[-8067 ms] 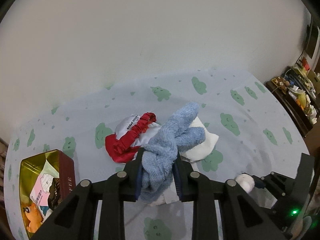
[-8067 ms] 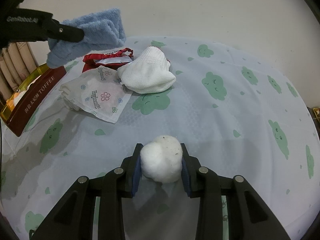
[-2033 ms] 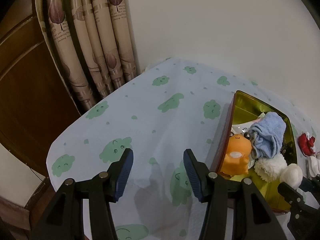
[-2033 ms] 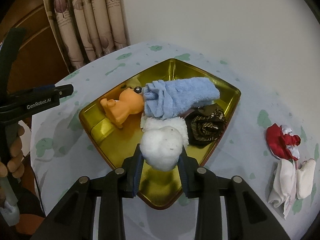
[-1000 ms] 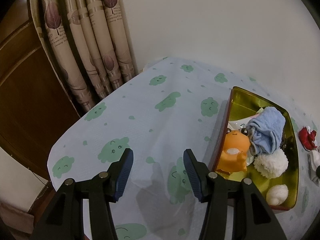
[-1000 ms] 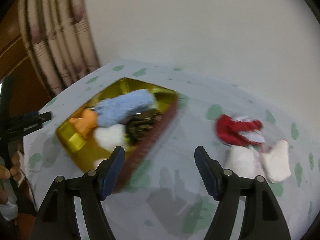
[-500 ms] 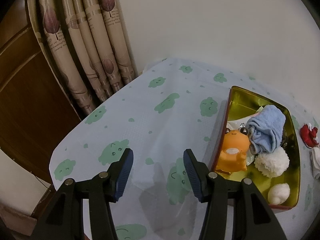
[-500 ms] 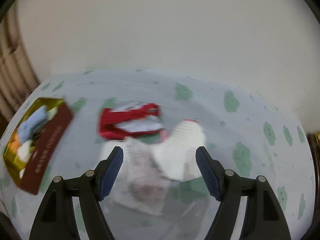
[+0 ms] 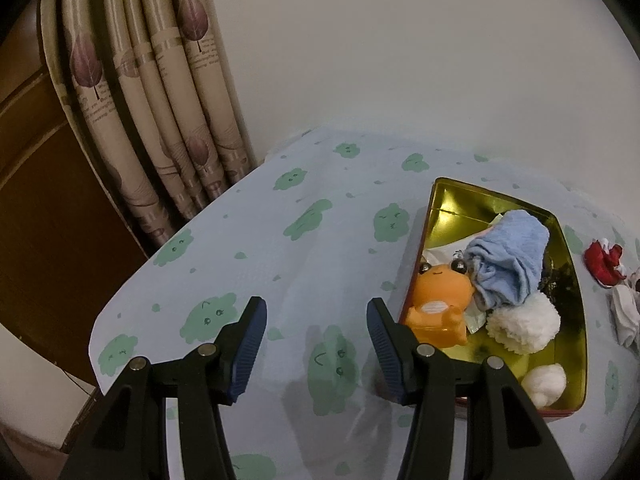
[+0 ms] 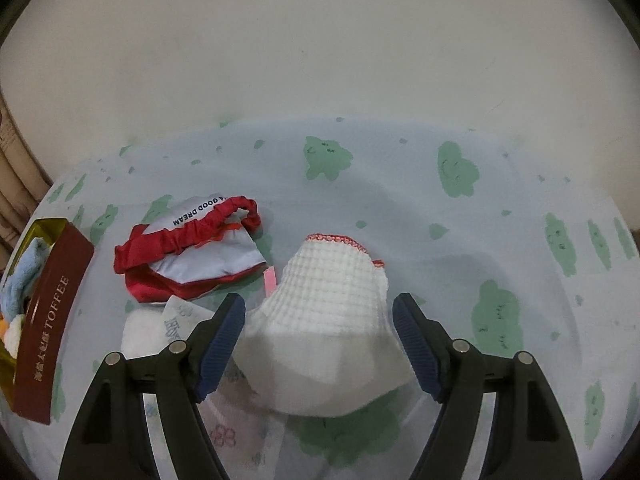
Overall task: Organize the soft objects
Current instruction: 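Grasp the white sock with the right tool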
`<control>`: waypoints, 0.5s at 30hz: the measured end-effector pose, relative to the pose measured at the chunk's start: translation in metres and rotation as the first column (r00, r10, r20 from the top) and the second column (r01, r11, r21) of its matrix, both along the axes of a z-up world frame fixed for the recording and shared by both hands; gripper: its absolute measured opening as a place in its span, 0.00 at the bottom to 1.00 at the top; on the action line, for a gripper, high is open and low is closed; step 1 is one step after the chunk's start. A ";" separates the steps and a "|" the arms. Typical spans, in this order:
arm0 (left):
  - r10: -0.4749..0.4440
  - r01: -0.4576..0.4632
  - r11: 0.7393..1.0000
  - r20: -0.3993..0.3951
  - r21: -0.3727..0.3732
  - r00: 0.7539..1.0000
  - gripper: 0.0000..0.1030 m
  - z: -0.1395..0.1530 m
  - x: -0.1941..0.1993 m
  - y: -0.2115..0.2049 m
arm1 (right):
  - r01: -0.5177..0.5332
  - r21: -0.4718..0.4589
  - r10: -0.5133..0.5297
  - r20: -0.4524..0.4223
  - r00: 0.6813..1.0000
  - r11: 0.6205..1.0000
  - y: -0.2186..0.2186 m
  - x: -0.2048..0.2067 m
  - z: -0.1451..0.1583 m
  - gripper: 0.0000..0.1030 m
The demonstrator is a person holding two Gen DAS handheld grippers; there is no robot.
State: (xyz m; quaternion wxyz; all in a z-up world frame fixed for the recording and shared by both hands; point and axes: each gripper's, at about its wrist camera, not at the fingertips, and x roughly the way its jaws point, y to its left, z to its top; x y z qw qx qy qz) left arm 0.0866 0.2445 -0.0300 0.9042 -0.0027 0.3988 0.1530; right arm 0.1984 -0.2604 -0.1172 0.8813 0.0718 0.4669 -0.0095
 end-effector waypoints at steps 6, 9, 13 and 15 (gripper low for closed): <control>-0.051 0.051 0.997 -0.010 0.058 0.999 0.52 -0.001 0.002 -0.018 | 0.012 0.015 -0.012 -0.016 1.000 1.000 -0.003 0.002 -0.017 0.68; -0.083 0.085 0.993 -0.029 0.079 0.996 0.52 -0.001 0.004 -0.030 | 0.003 0.018 -0.003 0.014 1.000 1.000 -0.005 -0.002 -0.015 0.55; -0.146 0.148 0.986 -0.028 0.078 0.989 0.52 0.007 0.005 -0.052 | 0.003 0.027 -0.004 0.040 0.999 1.000 -0.013 -0.011 -0.011 0.43; -0.171 0.172 0.983 -0.024 0.066 0.985 0.52 0.012 0.005 -0.062 | 0.016 0.028 -0.017 0.049 0.999 0.999 -0.023 -0.020 -0.008 0.41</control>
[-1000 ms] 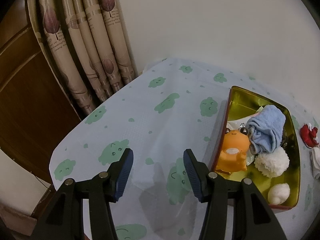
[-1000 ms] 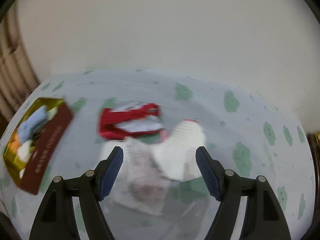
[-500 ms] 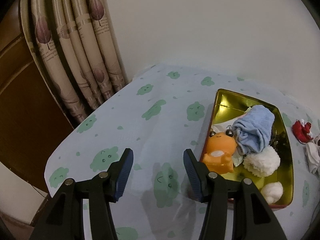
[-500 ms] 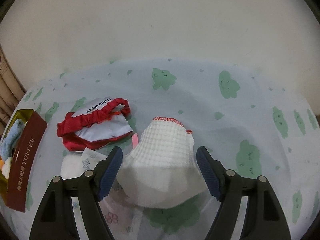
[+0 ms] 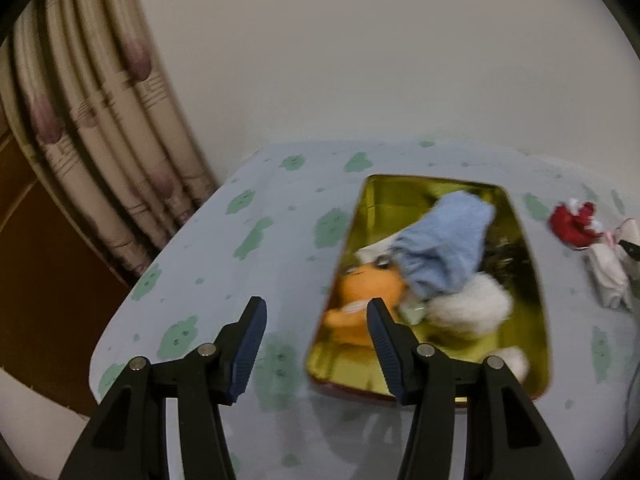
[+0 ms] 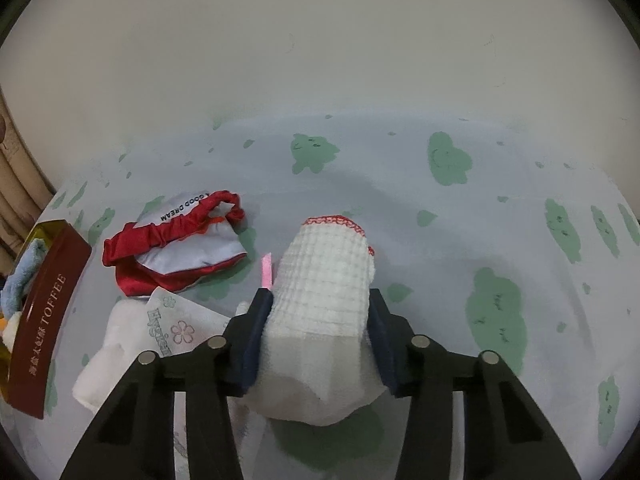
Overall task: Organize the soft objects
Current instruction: 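Grasp the white sock with the right tool, then grasp the printed white pouch by its corner with the left tool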
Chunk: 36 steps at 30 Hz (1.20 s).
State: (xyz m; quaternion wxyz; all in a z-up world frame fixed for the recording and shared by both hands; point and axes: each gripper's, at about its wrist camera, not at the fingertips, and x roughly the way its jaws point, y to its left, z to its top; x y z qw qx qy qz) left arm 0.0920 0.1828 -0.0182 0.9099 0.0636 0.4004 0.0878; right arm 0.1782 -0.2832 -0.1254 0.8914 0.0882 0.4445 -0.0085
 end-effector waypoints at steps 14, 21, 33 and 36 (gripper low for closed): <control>-0.276 0.271 0.958 -0.047 -0.098 0.960 0.52 0.012 -0.001 -0.109 | 0.124 -0.014 -0.124 0.005 0.992 0.992 -0.069 -0.067 -0.001 0.41; -0.471 0.419 0.862 -0.143 -0.286 0.871 0.52 0.002 -0.005 -0.176 | 0.136 0.013 -0.136 0.008 0.991 0.991 -0.077 -0.081 -0.004 0.42; -0.588 0.258 0.671 -0.286 -0.696 0.757 0.52 -0.042 0.018 -0.268 | 0.135 0.063 -0.136 0.015 0.991 0.989 -0.079 -0.080 -0.005 0.43; -0.571 0.230 0.660 -0.279 -0.715 0.772 0.52 -0.047 0.028 -0.281 | 0.134 0.074 -0.135 0.016 0.991 0.988 -0.080 -0.081 -0.006 0.44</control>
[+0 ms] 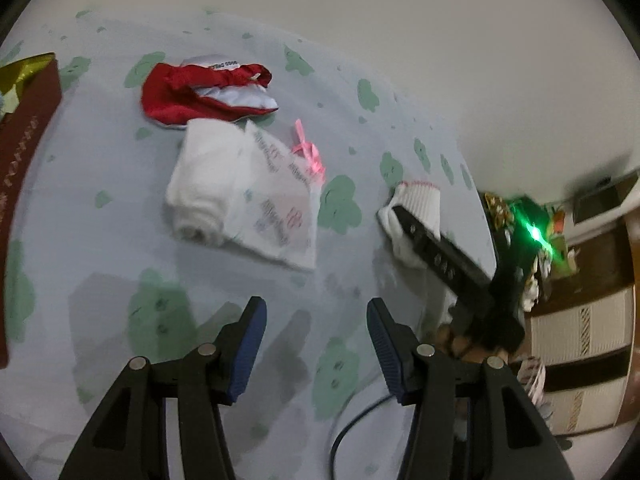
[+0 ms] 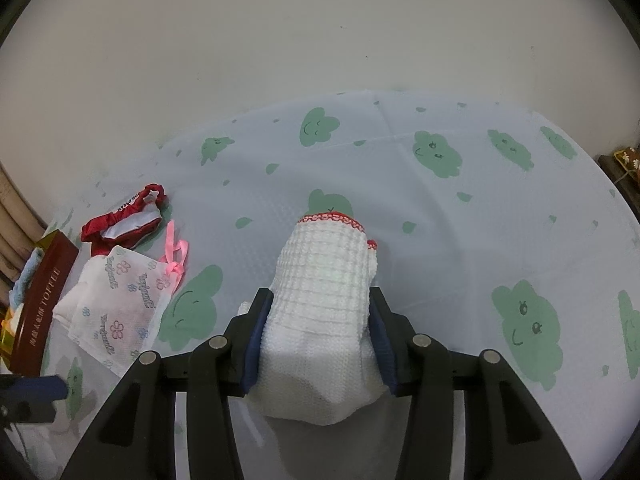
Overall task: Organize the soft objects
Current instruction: 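Grasp the printed white pouch by its corner with the left tool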
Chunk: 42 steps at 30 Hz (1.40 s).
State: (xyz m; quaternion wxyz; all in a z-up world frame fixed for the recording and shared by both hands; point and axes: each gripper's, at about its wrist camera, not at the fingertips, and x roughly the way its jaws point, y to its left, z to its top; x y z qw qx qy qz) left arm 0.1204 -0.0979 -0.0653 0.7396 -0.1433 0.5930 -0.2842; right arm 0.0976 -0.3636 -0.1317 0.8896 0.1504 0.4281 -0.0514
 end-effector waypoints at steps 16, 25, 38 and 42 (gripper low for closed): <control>0.150 -0.153 0.986 -0.050 -0.067 0.987 0.52 -0.028 0.025 -0.003 | -0.006 0.048 0.005 0.013 1.000 0.999 -0.005 -0.002 -0.001 0.47; 0.180 -0.184 0.979 -0.051 -0.084 0.982 0.52 -0.037 0.023 -0.002 | -0.004 0.051 0.004 0.013 1.000 0.999 -0.005 -0.002 -0.001 0.48; 0.244 -0.240 0.968 0.035 -0.076 0.969 0.43 -0.036 0.062 -0.022 | -0.010 0.048 0.009 0.013 1.000 0.999 -0.003 -0.003 -0.002 0.51; 0.204 -0.200 0.976 0.043 -0.084 0.978 0.07 -0.031 0.071 -0.032 | -0.011 0.047 0.010 0.013 1.000 0.999 -0.003 -0.003 -0.003 0.51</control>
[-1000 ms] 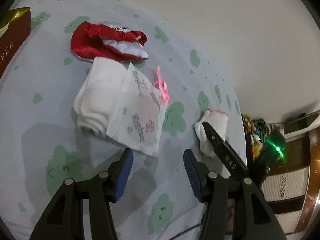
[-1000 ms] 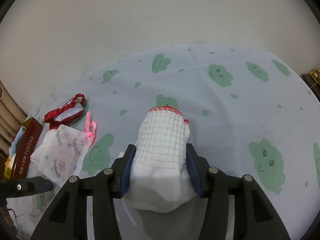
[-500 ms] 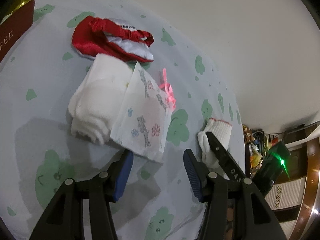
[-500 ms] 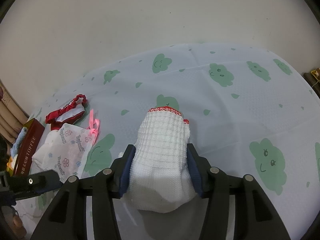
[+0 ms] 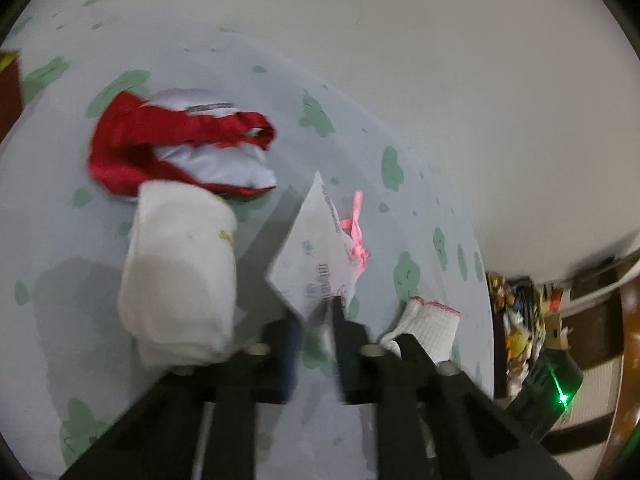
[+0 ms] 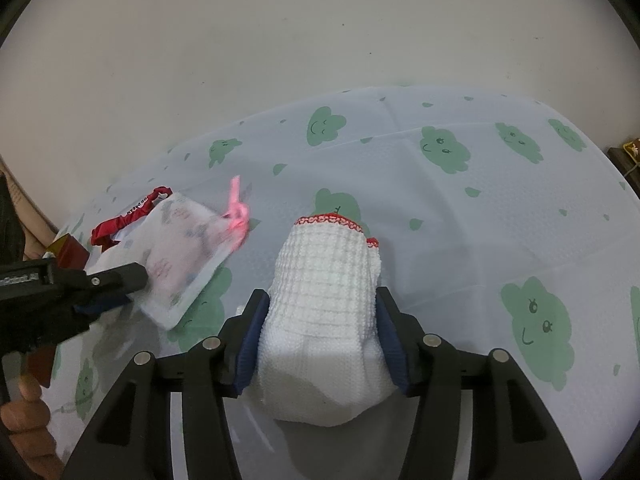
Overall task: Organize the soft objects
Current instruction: 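Grasp the printed white pouch by its corner with the left tool, then carry the white pouch over the tin while right tool holds the sock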
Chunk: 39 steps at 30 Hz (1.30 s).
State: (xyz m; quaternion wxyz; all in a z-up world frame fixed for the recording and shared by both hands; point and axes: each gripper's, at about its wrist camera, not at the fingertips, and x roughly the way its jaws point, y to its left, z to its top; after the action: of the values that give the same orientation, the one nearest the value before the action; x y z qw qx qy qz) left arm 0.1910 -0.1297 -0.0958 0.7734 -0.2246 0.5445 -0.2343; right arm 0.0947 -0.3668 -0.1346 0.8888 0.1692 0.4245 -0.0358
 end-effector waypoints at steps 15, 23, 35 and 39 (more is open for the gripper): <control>-0.106 0.075 0.981 0.174 0.178 0.979 0.13 0.032 -0.006 -0.050 | -0.001 0.006 0.001 0.002 1.000 1.000 -0.001 0.000 -0.001 0.51; -0.100 0.071 0.981 0.157 0.178 0.982 0.27 0.021 0.004 -0.060 | -0.003 0.009 0.003 0.004 1.000 1.000 0.000 0.000 -0.001 0.53; -0.033 0.019 0.995 0.144 0.097 0.989 0.14 0.013 0.024 -0.060 | -0.011 0.014 0.011 0.007 1.000 1.000 0.003 0.000 0.001 0.58; -0.064 0.051 0.993 0.127 0.102 0.990 0.01 0.010 0.027 -0.061 | -0.011 0.015 0.011 0.007 1.000 1.000 0.004 0.000 0.001 0.59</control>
State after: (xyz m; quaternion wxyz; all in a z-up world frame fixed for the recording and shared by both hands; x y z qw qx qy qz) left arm 0.2178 -0.1904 -0.0857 0.8104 -0.1545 0.5100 -0.2433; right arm 0.0947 -0.3632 -0.1340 0.8891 0.1736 0.4227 -0.0270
